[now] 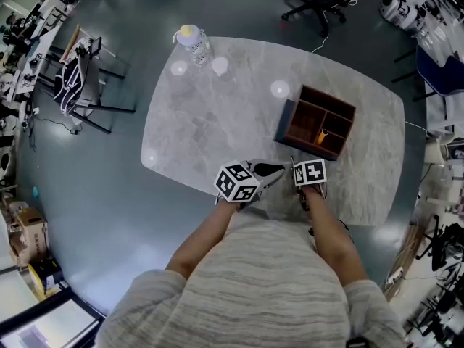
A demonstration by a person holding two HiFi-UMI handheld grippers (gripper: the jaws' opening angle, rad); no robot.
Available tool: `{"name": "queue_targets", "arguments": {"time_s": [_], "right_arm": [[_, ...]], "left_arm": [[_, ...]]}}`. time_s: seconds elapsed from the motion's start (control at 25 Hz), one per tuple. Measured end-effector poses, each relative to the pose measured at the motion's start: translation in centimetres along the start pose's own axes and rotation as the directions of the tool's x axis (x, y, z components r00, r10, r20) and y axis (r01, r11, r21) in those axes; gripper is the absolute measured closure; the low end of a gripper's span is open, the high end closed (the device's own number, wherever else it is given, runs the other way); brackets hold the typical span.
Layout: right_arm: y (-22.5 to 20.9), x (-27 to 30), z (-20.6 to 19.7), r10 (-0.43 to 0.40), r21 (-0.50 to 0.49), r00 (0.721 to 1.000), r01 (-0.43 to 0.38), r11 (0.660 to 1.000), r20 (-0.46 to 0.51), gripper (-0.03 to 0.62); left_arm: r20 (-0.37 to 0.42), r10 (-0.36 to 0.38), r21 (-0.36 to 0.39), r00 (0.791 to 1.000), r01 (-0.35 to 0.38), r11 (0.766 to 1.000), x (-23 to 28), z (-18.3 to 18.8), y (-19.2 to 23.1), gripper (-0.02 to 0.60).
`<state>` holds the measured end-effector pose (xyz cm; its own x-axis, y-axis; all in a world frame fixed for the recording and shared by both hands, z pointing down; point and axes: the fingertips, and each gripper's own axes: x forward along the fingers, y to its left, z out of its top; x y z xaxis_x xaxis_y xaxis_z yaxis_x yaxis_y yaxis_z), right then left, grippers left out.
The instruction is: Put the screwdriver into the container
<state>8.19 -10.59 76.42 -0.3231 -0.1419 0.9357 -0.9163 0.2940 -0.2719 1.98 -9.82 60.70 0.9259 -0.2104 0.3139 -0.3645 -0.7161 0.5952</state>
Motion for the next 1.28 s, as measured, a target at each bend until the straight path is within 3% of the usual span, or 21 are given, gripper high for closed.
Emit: {"name": "queue_targets", "arguments": {"time_s": [0.36,0.84,1.28], "right_arm": [[-0.7,-1.9,0.4,0.019,0.029,0.996,-0.021,0.999,0.087,0.540],[-1.2,-6.0,1.3,0.057,0.055,0.968,-0.072,0.996,0.245,0.540],[1.2,-11.4,3.4,0.134,-0.024,0.905,-0.137,0.990,0.403,0.540]], "left_arm": [[-0.013,-0.020,0.025,1.000,0.021,0.999,0.8,0.6,-0.4,0.568],[-0.040,-0.057,0.078,0.998,0.060,0.995,2.6,2.0,-1.5,0.568],[-0.050,-0.075,0.123,0.996,0.081,0.989,3.3,3.9,-2.0,0.568]]}}
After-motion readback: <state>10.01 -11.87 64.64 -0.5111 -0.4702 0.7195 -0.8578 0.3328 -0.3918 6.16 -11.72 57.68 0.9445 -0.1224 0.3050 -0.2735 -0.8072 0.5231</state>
